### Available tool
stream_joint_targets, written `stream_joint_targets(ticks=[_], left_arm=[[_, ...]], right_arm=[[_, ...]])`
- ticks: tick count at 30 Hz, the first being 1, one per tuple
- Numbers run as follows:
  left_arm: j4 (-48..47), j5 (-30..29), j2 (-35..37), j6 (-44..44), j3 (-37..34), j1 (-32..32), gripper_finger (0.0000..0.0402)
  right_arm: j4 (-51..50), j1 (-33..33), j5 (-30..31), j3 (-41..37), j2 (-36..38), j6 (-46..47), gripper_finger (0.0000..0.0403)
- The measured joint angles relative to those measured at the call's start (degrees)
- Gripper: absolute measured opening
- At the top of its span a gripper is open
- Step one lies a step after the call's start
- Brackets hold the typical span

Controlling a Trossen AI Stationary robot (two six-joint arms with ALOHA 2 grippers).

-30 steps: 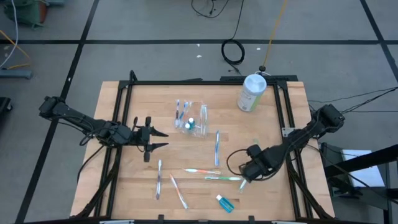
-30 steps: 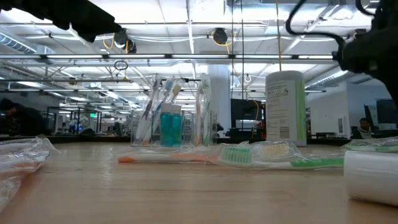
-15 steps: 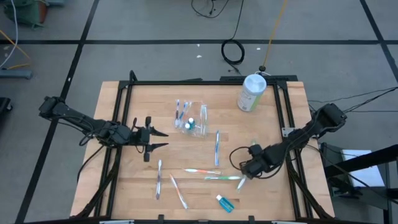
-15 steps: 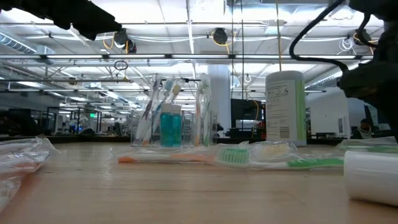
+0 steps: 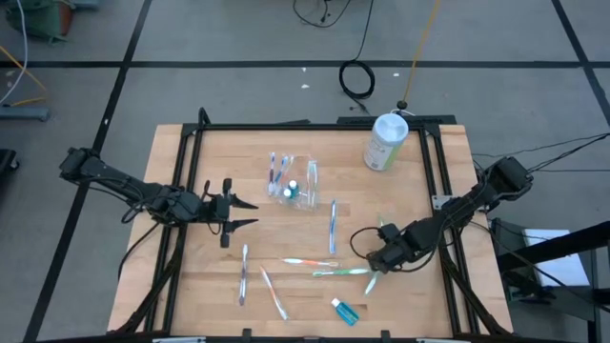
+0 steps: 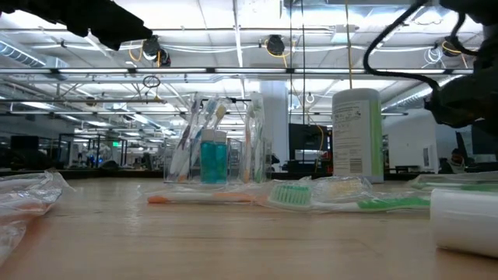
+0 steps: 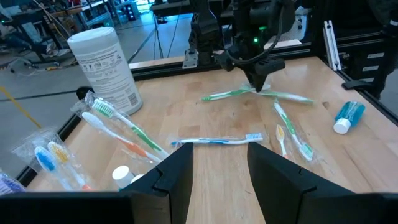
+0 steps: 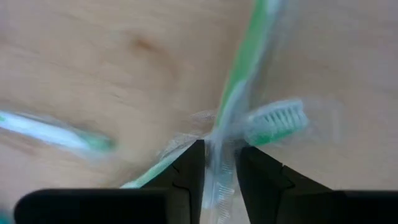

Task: Pick & Place toothbrushing station
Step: Put the right green toothbrush into the transparent organizer

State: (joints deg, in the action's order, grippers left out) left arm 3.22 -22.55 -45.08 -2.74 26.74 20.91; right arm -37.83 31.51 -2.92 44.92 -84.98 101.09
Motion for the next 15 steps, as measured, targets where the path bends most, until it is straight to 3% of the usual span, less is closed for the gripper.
stream_joint_targets(ticks=[4, 9, 15], left_arm=[[0.0, 0.0, 0.0, 0.0, 0.0, 0.0, 0.0156], [0.0, 0.0, 0.0, 0.0, 0.0, 0.0, 0.0156], [0.0, 0.0, 0.0, 0.0, 0.0, 0.0, 0.0157]], right_arm=[[-1.7, 0.1, 3.2, -0.2, 2.9, -1.5, 0.0064], [-4.1, 0.1, 2.6, -0.1, 4.1, -2.6, 0.0039], [0.6, 0.1, 5.4, -0.1, 7.5, -11.8, 0.0016]])
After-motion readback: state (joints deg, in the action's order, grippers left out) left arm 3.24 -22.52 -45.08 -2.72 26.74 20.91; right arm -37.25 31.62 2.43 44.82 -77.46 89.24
